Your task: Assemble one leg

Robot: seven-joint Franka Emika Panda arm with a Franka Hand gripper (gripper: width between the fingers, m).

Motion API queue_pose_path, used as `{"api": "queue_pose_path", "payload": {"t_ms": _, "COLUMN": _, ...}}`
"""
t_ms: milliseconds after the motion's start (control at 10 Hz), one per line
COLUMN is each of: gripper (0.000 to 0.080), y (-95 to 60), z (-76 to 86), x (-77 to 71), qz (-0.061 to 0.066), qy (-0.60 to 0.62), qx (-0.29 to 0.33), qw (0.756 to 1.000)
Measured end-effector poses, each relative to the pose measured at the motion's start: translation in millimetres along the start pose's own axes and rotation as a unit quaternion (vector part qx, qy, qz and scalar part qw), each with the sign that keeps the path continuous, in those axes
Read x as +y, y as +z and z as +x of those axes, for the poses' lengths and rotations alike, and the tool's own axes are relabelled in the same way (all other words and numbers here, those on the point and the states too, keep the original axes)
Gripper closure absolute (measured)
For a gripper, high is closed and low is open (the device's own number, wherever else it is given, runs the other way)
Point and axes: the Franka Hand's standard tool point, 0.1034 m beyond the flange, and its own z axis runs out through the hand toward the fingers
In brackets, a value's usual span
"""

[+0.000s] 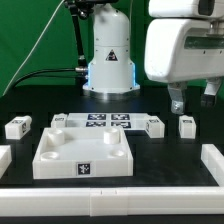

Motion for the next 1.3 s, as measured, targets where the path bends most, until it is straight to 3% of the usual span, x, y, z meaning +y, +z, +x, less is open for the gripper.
{"api": "queue_pose_path", "payload": {"t_ms": 100, "gripper": 0.0150, "y": 5.4, "z": -17.5, "x": -7.5, "qz": 0.006, "qy": -0.062, "qx": -0.007, "qw": 0.998}}
{"api": "queue_pose_path", "payload": {"t_ms": 300, "gripper": 0.0150, "y": 14.6, "z": -41.5, "x": -6.0, "qz": 0.016, "qy": -0.114, "qx": -0.019, "qw": 0.993}}
{"api": "queue_pose_path", "payload": {"t_ms": 700, "gripper": 0.0150, "y": 14.2, "z": -38.1, "x": -7.1, "qz": 0.016, "qy": -0.108, "qx": -0.017, "qw": 0.994}}
{"api": "queue_pose_path", "payload": {"t_ms": 800, "gripper": 0.0150, "y": 15.2, "z": -43.8, "x": -5.3, "qz": 0.013, "qy": -0.165, "qx": -0.013, "qw": 0.986}}
{"api": "queue_pose_path", "payload": {"t_ms": 900, "gripper": 0.0150, "y": 17.2, "z": -56.1, "x": -12.2, "qz": 0.003, "qy": -0.218, "qx": -0.001, "qw": 0.976}}
{"api": "queue_pose_path", "payload": {"t_ms": 1000, "gripper": 0.0150, "y": 19.8, "z": -71.7, "x": -23.5, "qz": 0.007, "qy": -0.246, "qx": -0.002, "qw": 0.969}}
{"api": "queue_pose_path", "payload": {"t_ms": 1200, "gripper": 0.0150, "y": 24.7, "z": -96.7, "x": -30.1, "qz": -0.004, "qy": -0.306, "qx": 0.005, "qw": 0.952}}
{"api": "queue_pose_path", "payload": {"t_ms": 1300, "gripper": 0.0150, "y": 24.4, "z": -95.6, "x": -30.0, "qz": -0.002, "qy": -0.297, "qx": 0.003, "qw": 0.955}}
